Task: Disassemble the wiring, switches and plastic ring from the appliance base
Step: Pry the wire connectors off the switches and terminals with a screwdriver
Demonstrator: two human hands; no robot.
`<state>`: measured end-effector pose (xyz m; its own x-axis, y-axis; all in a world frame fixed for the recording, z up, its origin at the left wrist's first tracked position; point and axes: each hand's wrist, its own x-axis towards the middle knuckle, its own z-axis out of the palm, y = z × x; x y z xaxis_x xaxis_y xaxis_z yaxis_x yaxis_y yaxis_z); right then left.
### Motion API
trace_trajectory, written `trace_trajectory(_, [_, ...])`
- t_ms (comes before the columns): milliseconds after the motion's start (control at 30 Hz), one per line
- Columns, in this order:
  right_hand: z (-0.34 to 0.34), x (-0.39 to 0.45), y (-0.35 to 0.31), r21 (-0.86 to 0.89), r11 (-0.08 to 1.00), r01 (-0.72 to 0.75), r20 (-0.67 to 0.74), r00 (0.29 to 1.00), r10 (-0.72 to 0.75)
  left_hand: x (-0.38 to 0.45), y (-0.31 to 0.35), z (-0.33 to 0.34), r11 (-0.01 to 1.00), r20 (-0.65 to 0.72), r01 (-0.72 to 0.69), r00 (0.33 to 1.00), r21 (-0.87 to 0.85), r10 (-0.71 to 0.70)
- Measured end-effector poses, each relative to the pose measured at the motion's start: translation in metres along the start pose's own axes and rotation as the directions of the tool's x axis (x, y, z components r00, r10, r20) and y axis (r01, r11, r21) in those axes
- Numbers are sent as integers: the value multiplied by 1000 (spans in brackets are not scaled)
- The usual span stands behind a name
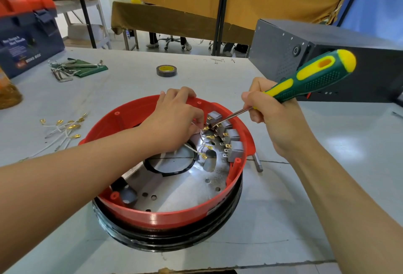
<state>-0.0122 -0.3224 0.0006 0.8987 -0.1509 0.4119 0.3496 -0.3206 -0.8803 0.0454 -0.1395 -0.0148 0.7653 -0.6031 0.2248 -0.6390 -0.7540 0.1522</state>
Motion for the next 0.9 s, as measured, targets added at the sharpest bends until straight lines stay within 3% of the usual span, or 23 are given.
trace_trajectory(200, [8, -3, 4, 32, 999, -40, -38, 998, 42, -1, -3, -1, 1000, 15, -3, 1000, -21, 3])
trace_trajectory(467, [4, -7, -7, -47, 997, 67, -34, 997, -69, -1, -4, -3, 998, 29, -6, 1000, -65, 8])
trace_trajectory(733, [-6, -15, -9, 180, 978, 107, -161, 984, -78, 3, -6, -13, 988, 21, -30, 999, -150, 33])
trace_trajectory(900, [-2, -18, -10, 163, 981, 103, -164, 984, -76, 4, -8, -23, 978, 41, -37, 998, -205, 46])
